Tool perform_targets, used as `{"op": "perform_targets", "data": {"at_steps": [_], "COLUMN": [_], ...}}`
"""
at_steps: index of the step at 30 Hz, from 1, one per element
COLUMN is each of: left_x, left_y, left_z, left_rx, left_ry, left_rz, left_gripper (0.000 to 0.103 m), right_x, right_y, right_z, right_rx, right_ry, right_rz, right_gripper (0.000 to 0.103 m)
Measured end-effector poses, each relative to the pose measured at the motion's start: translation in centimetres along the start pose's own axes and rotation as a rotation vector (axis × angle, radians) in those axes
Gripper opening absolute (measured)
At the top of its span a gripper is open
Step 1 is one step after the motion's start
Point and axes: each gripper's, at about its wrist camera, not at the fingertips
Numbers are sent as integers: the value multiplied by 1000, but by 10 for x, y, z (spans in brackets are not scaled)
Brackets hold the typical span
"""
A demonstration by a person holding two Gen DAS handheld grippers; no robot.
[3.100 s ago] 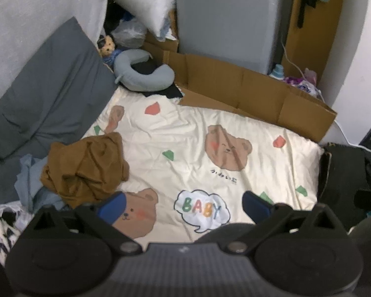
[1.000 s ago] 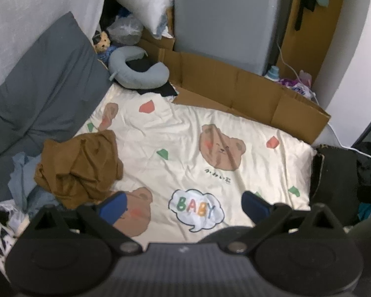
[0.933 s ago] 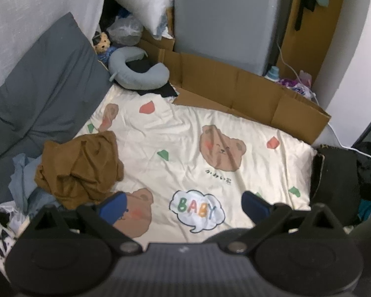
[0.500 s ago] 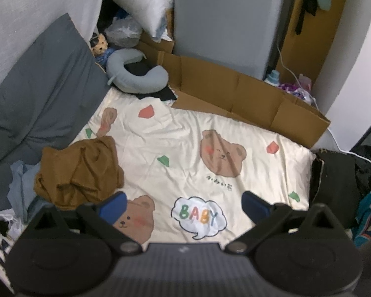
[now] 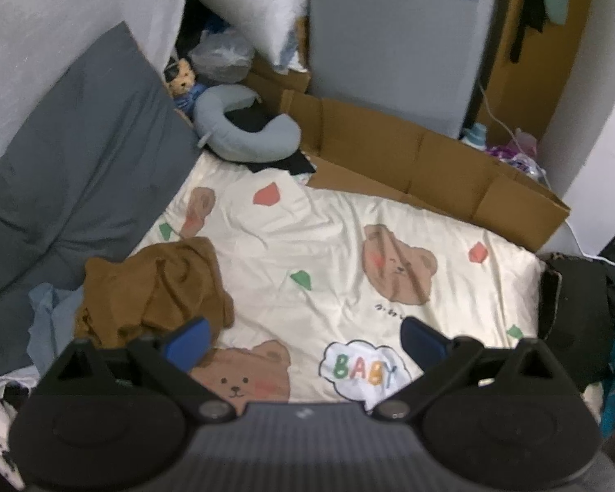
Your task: Fold clothes
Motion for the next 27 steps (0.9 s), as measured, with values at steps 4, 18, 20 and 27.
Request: {"op": "perform_targets", "data": {"at_steps": [4,18,20,27], "left_x": [8,41,51,80], "left_y": [0,-2,1,13], "left_z": [17,82,94,138], "left_rx": [-24,-122,-138,-239], "left_ry": [2,-47,-60,-81], "left_rz": [0,-37,-41,-39], "left_gripper": [100,100,100,99], "right_x": [11,62,72,104], "right_y": [-7,-39,-45,-64], "right_z": [5,23,25,42], "right_rx": [-9,-49,-56,-159], "right_ry": [1,-45,-64,-94], "right_rz": [6,32,38,47], "right_gripper": [103,103,103,103]}}
Point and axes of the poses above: each gripper's, at about its wrist camera, not at the fingertips, and x roughly the way its jaws point, z to its left, y to its underside, and after that the axes turned 4 degrees about z, right-handed
